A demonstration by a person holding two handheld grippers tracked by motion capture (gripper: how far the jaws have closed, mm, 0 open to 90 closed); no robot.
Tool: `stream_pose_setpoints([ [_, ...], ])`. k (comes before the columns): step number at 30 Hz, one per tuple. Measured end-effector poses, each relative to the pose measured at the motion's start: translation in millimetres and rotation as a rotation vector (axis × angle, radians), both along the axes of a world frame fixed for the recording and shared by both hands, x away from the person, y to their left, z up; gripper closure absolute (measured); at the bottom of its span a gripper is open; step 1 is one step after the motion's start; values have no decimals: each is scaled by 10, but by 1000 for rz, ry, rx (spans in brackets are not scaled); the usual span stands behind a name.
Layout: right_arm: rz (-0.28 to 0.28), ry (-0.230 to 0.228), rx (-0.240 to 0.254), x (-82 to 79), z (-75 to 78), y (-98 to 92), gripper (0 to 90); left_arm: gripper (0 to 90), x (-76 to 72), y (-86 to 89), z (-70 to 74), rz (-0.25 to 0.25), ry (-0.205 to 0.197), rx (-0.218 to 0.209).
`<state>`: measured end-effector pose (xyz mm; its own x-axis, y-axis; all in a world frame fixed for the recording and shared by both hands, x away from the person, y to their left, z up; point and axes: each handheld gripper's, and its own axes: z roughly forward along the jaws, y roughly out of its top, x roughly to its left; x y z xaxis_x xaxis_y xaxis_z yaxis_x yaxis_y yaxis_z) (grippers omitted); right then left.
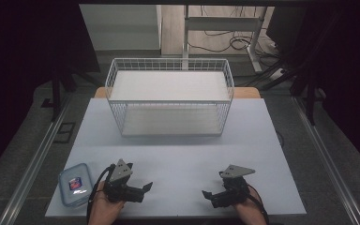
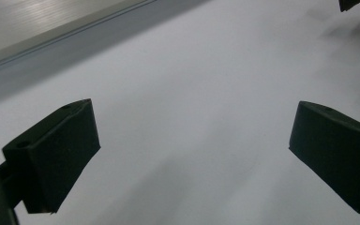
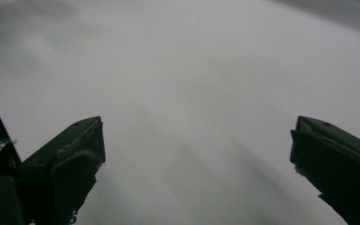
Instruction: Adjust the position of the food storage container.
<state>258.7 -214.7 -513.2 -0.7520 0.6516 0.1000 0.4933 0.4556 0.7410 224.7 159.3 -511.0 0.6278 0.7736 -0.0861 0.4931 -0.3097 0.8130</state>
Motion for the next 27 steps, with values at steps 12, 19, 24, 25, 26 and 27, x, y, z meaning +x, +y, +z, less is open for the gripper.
stream_pose_setpoints([
  [12, 9, -75, -48, 1, -36, 102, 0, 28, -6, 52, -15, -20, 38, 19],
  [19, -12, -86, -67, 13, -30, 85, 0, 15, -46, 125, 80, -16, 35, 10],
  [24, -17, -85, -74, 16, -36, 84, 0, 74, -109, 313, 165, 21, 9, 25],
  [25, -15, -85, -75, 16, -39, 87, 0, 103, -126, 373, 184, 28, 6, 18],
  [26, -14, -86, -79, 16, -41, 88, 0, 137, -145, 435, 202, 37, 4, 7],
  [27, -14, -87, -82, 17, -41, 90, 0, 159, -164, 501, 222, 50, 1, -3],
])
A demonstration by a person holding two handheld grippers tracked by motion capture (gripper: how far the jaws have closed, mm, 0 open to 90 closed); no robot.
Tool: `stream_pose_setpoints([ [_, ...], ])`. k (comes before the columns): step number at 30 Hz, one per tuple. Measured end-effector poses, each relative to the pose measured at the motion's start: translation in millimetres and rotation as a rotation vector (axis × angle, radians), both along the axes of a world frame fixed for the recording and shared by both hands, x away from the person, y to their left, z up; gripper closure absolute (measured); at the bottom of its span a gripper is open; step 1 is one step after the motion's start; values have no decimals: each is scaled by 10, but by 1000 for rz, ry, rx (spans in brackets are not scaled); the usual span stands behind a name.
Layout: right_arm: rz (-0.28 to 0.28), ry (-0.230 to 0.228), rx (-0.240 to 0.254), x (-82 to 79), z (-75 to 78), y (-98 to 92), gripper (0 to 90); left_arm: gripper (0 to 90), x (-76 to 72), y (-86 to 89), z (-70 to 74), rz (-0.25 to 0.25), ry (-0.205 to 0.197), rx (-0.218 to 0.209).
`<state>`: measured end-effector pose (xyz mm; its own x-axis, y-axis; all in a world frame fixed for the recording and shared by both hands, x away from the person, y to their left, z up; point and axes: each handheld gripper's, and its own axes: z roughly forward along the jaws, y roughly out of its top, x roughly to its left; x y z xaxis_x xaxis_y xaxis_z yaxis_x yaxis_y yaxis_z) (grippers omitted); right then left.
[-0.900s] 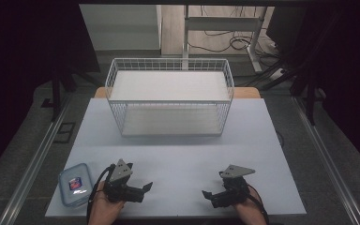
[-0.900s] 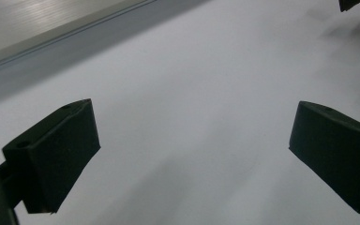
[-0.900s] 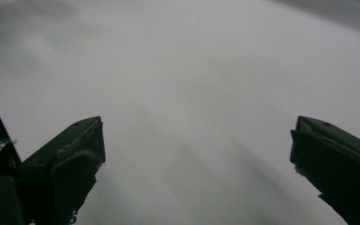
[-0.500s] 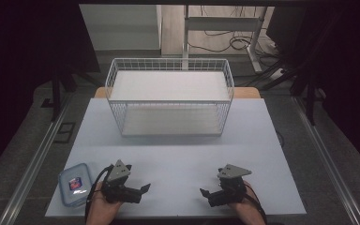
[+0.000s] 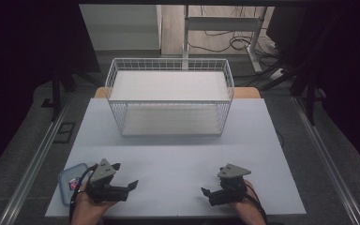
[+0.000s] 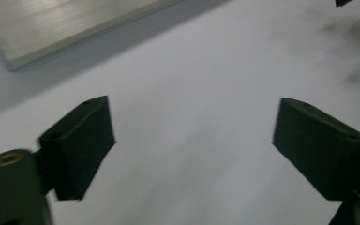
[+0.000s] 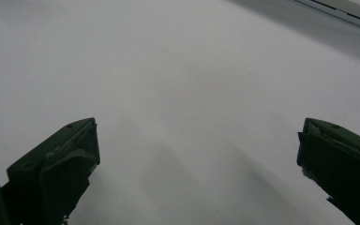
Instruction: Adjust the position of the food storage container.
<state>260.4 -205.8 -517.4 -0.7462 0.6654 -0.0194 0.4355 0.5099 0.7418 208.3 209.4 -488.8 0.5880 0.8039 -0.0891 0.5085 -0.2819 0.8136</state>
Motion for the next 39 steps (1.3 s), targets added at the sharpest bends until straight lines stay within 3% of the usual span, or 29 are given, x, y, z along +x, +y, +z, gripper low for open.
stream_pose_setpoints([
  [2, 1, -1, -1, 1, -1, 1, 0, 218, -21, 69, 19, 9, -3, -10],
  [3, 0, -2, -5, 1, -1, 0, 0, 248, -66, 209, 55, 32, -8, -25],
  [4, 0, -2, -5, 1, -1, 0, 0, 279, -66, 209, 55, 32, -8, -25],
  [5, -2, -2, -6, 1, -1, -1, 0, 323, -109, 346, 82, 49, -7, -37],
  [7, -4, -2, -10, 2, -2, -2, 0, 394, -128, 415, 92, 61, -6, -42],
  [9, -6, 0, -9, 2, -3, -2, 0, 475, -184, 613, 111, 95, -3, -53],
  [12, -8, 0, -13, 3, -5, -2, 0, 582, -232, 731, 114, 115, -6, -44],
  [13, -10, 0, -17, 4, -7, -3, 0, 616, -297, 845, 106, 118, -13, -45],
  [16, -17, -2, -23, 4, -5, -9, 0, 740, -414, 1027, 84, 143, -26, -66],
  [21, -19, -2, -26, 5, -4, -12, 0, 883, -570, 1220, 24, 196, -26, -48],
  [31, -21, -1, -36, 3, -7, -5, 0, 900, -841, 1521, -243, 261, 50, -75],
  [35, -20, 1, -40, 4, -12, 2, 0, 900, -864, 1526, -309, 240, 59, -112],
  [37, -17, 2, -42, 2, -14, 7, 0, 900, -861, 1503, -302, 230, 63, -99],
  [39, -18, -1, -47, -1, -13, 9, 0, 900, -878, 1521, -269, 256, 64, -68],
])
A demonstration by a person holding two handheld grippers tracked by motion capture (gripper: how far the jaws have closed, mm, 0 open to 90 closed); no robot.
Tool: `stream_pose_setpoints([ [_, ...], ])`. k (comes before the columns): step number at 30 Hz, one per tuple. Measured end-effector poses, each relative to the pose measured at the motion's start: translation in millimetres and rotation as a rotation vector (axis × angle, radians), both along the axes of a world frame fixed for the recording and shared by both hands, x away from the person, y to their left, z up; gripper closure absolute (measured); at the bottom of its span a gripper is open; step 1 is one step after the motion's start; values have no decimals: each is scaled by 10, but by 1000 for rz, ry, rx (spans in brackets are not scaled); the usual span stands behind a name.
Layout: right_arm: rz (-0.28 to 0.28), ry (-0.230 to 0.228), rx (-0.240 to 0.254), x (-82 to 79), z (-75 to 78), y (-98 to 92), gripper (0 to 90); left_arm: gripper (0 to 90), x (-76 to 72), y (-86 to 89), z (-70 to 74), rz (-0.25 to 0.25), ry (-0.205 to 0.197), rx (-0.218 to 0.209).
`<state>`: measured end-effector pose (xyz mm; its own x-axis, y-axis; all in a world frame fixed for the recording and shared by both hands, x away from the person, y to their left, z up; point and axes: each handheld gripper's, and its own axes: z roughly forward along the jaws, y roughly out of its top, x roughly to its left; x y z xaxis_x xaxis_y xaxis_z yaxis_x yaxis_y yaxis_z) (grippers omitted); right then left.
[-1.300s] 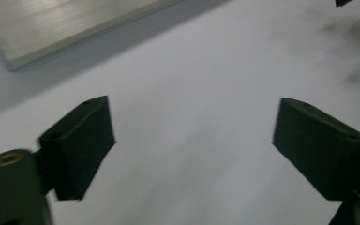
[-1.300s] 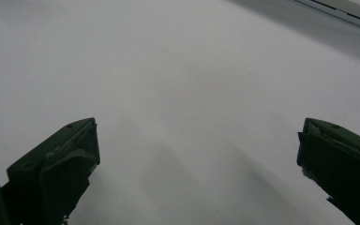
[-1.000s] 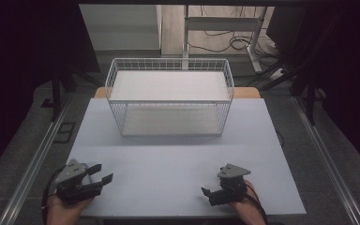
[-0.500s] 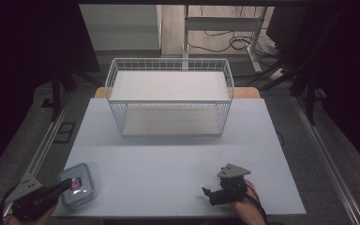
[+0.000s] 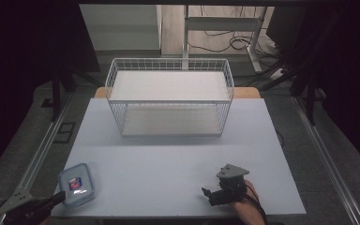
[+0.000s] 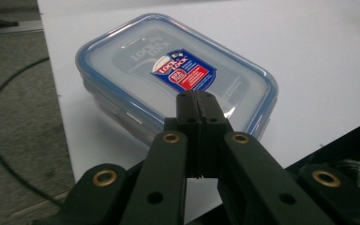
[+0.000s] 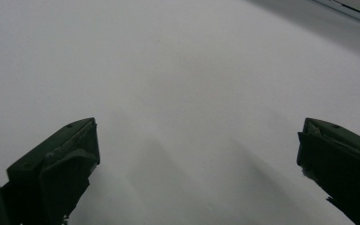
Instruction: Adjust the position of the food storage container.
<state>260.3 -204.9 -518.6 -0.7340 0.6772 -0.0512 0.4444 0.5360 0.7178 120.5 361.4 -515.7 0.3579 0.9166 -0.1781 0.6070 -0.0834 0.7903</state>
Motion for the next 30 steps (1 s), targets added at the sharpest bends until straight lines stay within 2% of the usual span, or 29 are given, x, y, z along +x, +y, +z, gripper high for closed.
stream_pose_setpoints([
  [4, 0, 2, 4, 1, 0, -5, 0, 900, -19, 61, -34, 19, 20, 2],
  [5, 0, 4, 1, 5, -5, -3, 0, 900, -11, 50, -84, 29, 53, 32],
  [6, 2, 3, -1, 4, -4, 0, 0, 900, -9, 49, -96, 30, 56, 33],
  [8, 5, 2, 0, 1, -3, 5, 0, 900, -6, 55, -101, 21, 48, 5],
  [11, 6, 3, -4, 5, -9, 8, 0, 900, 20, 17, -105, 0, 47, -10],
  [19, 9, 5, -6, 5, -14, 15, 0, 900, 152, -137, -98, -56, 53, -19],
  [23, 13, 8, -8, 5, -18, 22, 0, 899, 253, -267, -93, -95, 54, -38],
  [24, 14, 8, -9, 5, -19, 23, 0, 899, 309, -349, -88, -119, 51, -47],
  [25, 14, 8, -9, 5, -19, 23, 0, 899, 309, -349, -88, -119, 51, -47],
  [26, 14, 10, -12, 5, -22, 27, 0, 899, 369, -437, -75, -133, 54, -37],
  [30, 16, 13, -13, 5, -26, 34, 0, 899, 491, -596, -61, -147, 56, -23],
])
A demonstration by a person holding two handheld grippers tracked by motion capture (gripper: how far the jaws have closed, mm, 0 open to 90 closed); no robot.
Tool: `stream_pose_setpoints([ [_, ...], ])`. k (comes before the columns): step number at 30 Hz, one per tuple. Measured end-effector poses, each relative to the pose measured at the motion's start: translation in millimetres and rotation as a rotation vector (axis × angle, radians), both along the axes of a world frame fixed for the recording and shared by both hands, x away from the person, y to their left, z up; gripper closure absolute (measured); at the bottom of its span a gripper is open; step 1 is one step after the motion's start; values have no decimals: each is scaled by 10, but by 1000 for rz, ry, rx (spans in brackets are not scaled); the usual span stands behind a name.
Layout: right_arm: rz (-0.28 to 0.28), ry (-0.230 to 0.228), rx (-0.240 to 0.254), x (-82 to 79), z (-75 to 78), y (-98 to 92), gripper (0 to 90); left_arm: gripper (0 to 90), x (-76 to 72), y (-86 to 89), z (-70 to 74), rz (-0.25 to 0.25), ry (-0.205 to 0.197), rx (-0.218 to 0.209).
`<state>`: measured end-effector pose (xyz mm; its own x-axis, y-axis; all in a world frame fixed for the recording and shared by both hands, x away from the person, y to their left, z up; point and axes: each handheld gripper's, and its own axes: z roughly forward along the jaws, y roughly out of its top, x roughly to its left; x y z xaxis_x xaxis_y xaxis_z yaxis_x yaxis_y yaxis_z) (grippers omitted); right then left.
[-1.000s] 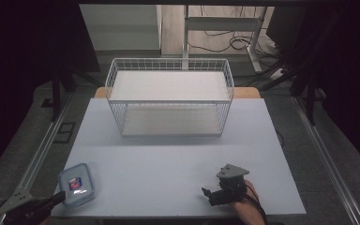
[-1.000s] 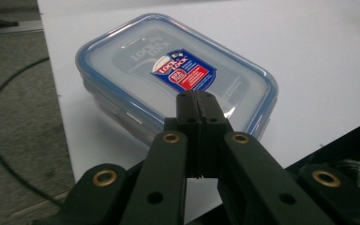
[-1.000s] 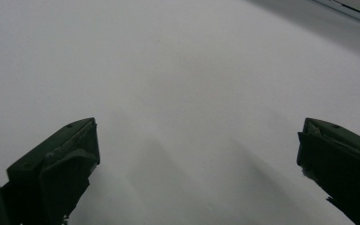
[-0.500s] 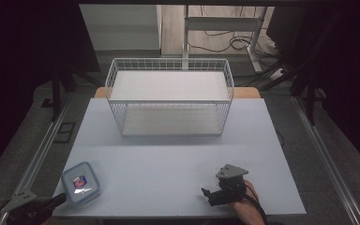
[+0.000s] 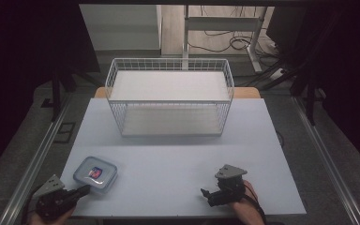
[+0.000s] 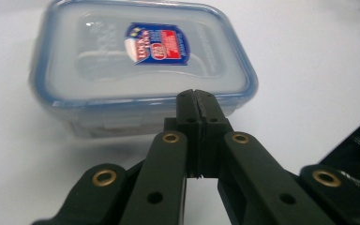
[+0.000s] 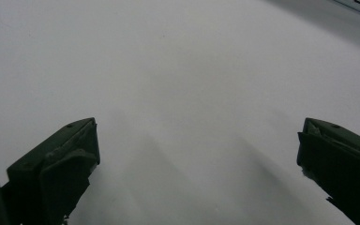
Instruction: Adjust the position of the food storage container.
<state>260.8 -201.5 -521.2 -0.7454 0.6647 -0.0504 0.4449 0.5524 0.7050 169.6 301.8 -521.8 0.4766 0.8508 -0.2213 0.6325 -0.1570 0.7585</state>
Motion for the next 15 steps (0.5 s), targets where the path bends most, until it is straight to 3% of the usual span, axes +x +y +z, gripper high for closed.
stream_pose_setpoints([
  [8, 6, 3, -6, 3, -12, 12, 0, 900, 244, -222, -6, -20, 6, 23],
  [12, 5, 3, -6, 4, -11, 12, 0, 899, 294, -275, 4, -25, 4, 32],
  [15, 4, 6, -3, 6, -10, 9, 0, 896, 343, -211, 121, 21, -40, 17],
])
